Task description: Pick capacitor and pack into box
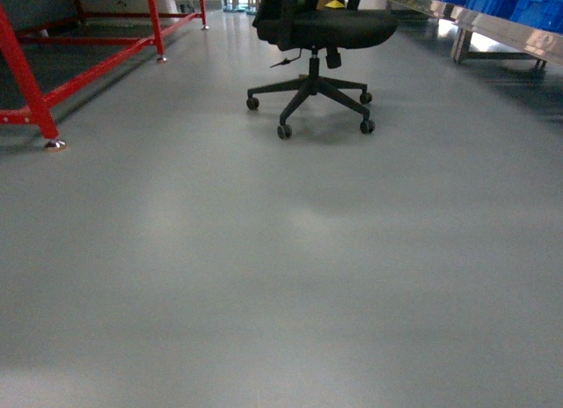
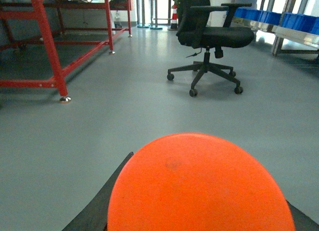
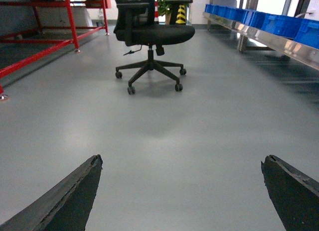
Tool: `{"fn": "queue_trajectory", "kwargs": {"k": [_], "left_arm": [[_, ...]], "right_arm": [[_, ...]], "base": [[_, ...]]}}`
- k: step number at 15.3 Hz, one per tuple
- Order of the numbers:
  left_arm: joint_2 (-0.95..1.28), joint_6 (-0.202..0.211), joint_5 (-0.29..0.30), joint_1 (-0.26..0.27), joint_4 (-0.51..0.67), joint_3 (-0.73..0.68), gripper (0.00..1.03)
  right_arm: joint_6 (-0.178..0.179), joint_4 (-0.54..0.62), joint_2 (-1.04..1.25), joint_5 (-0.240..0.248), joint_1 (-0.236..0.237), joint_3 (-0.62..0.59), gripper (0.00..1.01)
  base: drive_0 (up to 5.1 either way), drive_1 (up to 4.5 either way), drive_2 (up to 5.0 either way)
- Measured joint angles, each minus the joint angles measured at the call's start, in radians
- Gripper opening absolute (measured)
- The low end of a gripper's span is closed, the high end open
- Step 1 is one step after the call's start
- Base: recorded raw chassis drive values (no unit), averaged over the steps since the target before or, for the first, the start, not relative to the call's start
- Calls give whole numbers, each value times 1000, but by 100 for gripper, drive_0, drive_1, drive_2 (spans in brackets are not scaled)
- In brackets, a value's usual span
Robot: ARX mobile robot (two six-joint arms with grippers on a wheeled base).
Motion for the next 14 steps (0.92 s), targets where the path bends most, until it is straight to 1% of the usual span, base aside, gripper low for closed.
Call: {"fn": "queue_trajectory", "kwargs": {"k": [14], "left_arm": [[0, 0, -1, 0, -2, 0, 43]], "right_arm": [[0, 2, 0, 0, 0, 0, 98]], "base": [[-492, 240, 240]]}}
